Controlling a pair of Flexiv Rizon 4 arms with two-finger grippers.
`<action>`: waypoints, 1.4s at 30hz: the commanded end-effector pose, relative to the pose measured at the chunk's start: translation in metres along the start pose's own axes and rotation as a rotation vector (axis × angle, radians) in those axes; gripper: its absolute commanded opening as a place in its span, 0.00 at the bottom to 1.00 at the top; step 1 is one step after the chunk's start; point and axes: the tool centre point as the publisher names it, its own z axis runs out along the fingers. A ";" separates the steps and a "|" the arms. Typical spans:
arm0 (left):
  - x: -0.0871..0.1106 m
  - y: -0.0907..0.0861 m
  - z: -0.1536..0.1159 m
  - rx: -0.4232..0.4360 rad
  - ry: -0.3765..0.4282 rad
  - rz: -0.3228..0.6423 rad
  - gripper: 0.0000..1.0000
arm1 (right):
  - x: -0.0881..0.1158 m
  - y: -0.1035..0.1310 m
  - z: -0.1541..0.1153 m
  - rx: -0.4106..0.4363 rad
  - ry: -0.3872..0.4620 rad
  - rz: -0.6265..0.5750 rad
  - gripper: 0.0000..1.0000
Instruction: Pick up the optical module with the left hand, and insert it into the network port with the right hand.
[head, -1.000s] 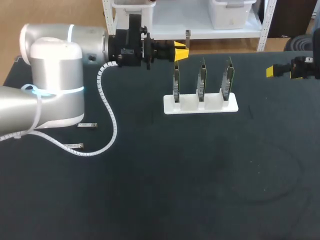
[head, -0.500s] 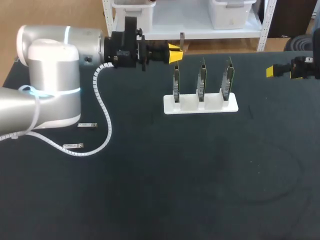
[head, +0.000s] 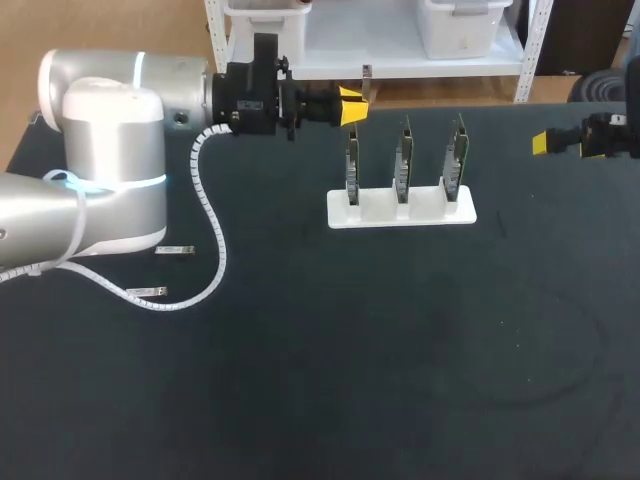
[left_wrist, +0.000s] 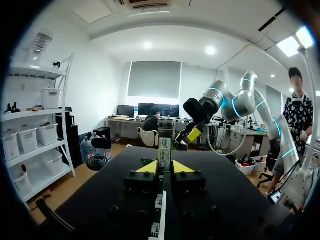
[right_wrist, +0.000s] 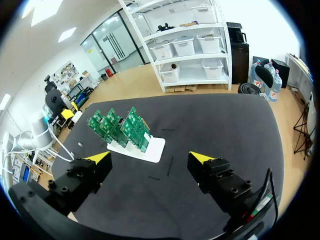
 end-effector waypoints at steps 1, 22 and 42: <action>0.002 0.002 -0.006 -0.007 -0.006 -0.001 0.00 | 0.000 0.000 0.000 0.000 -0.001 0.000 1.00; 0.006 -0.004 -0.009 0.014 0.006 0.002 0.00 | 0.000 0.000 0.000 0.000 -0.001 0.000 1.00; 0.006 -0.004 -0.009 0.014 0.006 0.002 0.00 | -0.107 -0.002 0.012 -0.408 0.150 -0.540 1.00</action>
